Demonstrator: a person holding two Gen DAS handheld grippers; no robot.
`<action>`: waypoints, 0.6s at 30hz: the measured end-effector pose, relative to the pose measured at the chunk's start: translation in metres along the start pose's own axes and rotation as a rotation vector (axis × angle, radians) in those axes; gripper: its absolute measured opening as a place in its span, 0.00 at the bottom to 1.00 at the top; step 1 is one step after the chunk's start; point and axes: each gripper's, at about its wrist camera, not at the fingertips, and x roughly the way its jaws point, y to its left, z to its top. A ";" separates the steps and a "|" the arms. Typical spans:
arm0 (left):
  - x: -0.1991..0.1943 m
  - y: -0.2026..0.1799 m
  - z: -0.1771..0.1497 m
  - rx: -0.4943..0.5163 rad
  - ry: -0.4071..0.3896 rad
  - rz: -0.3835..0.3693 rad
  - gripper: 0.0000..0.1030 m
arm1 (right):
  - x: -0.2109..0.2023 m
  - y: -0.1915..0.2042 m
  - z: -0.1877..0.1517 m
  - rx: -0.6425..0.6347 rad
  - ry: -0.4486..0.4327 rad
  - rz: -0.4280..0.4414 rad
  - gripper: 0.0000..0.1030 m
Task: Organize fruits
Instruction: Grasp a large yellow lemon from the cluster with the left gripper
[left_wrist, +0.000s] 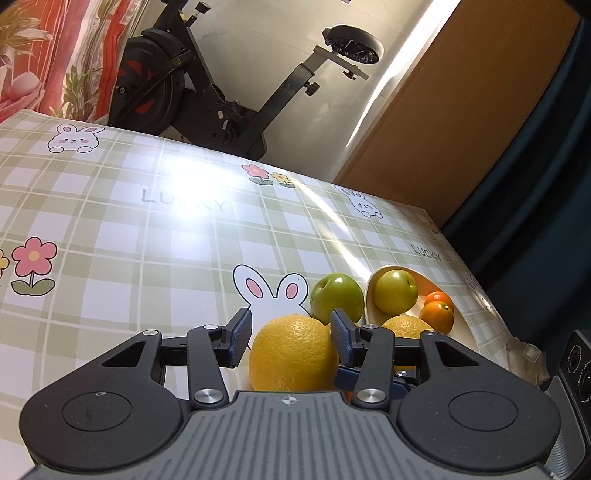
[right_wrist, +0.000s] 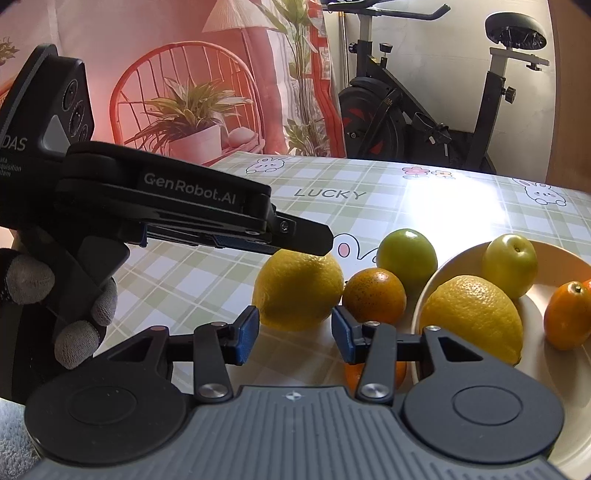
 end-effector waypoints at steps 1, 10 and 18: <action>0.001 0.002 -0.001 -0.009 0.003 -0.012 0.48 | 0.002 0.001 0.001 0.000 0.001 -0.006 0.47; -0.003 0.003 -0.009 0.017 0.023 -0.047 0.48 | 0.004 0.002 0.002 0.005 0.013 0.001 0.56; -0.019 0.000 -0.018 0.042 0.029 -0.035 0.48 | 0.000 0.010 0.000 -0.005 0.002 -0.011 0.56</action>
